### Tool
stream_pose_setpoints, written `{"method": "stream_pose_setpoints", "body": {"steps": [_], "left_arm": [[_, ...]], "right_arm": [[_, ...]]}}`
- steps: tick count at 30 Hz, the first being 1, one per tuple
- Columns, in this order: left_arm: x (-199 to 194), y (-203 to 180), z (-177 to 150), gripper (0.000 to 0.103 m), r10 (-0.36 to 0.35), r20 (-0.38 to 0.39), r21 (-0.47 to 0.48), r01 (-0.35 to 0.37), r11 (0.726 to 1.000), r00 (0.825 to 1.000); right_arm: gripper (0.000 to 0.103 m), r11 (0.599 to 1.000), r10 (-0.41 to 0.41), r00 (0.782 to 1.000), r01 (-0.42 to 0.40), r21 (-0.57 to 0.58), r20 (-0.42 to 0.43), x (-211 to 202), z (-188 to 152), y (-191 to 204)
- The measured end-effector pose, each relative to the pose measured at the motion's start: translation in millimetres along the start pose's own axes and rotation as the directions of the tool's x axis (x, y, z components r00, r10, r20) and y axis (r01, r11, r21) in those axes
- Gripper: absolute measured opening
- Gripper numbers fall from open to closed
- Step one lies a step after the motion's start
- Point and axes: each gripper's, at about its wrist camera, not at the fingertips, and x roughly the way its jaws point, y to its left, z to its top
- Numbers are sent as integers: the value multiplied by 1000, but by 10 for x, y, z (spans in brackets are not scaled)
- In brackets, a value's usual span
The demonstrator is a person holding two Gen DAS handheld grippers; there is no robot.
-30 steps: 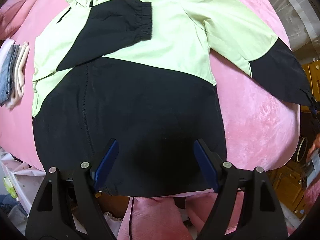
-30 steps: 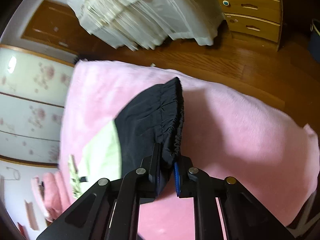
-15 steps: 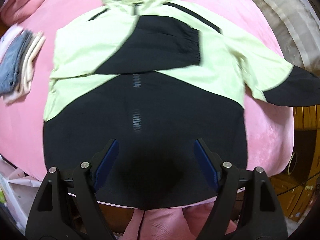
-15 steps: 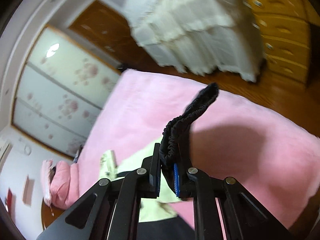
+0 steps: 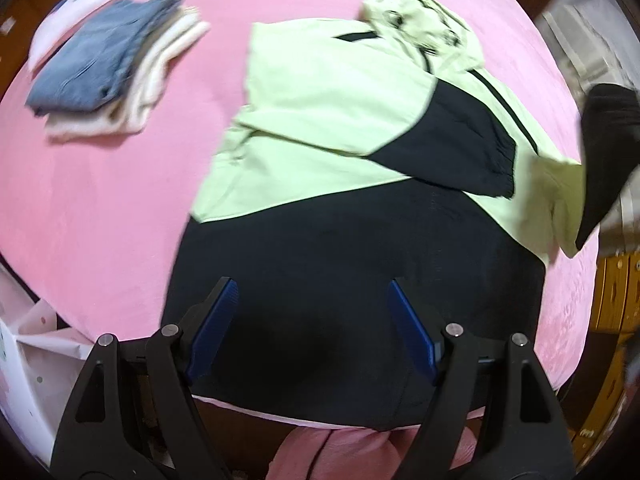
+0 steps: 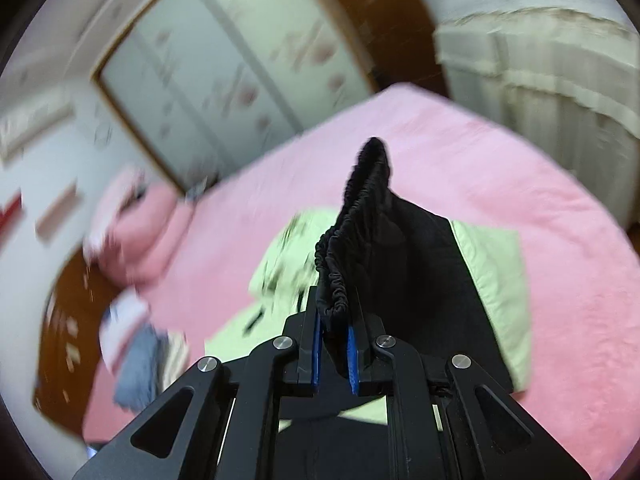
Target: Fold large clothes
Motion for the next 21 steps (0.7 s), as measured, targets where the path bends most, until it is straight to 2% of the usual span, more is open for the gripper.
{"method": "stream_pose_setpoints", "body": {"steps": [2,4,5,6,7,8,9,10,11,14,15,18,21], "left_arm": [[-4,165,-68,75,9,-7,-23,-9,1000,1000],[19,307,-120,75,22,-17,-36,-23,999,1000],[36,376,-156,75,31,-24,-44,-32,999,999],[46,426,-185,75,36,-30,-50,-38,998,999],[69,493,-213,75,43,-42,-58,-46,997,998],[75,500,-233,75,45,-49,-63,-48,997,998],[80,521,-248,75,43,-53,-68,-46,997,998],[81,523,-257,75,38,-53,-71,-42,997,998],[81,506,-254,75,35,-55,-71,-38,997,998],[94,336,-172,75,16,-54,-48,-19,999,998],[102,257,-136,75,8,-52,-37,-10,999,999],[189,-59,8,75,-27,-44,8,27,1000,999],[352,-442,166,75,-73,-43,58,76,995,996]], "right_arm": [[10,998,-45,995,41,-54,-87,400,-124,200],[11,989,-113,973,91,-117,-199,907,-362,349],[19,986,-133,951,98,-135,-281,1205,-527,385],[33,988,-128,928,89,-126,-350,1409,-654,376],[36,991,-116,891,77,-105,-439,1624,-803,341],[36,994,-109,831,84,-70,-545,1852,-995,294],[36,994,-111,806,100,-51,-582,1925,-1123,252],[36,993,-110,794,114,-32,-598,1951,-1314,188],[38,994,-96,801,113,-8,-591,1933,-1393,167],[56,993,-87,826,114,14,-557,1830,-1467,63],[58,994,-85,835,111,15,-543,1679,-1569,41],[60,996,-79,877,93,4,-474,1422,-1465,-63],[60,992,-122,902,117,-37,-414,1236,-1297,-191]]}}
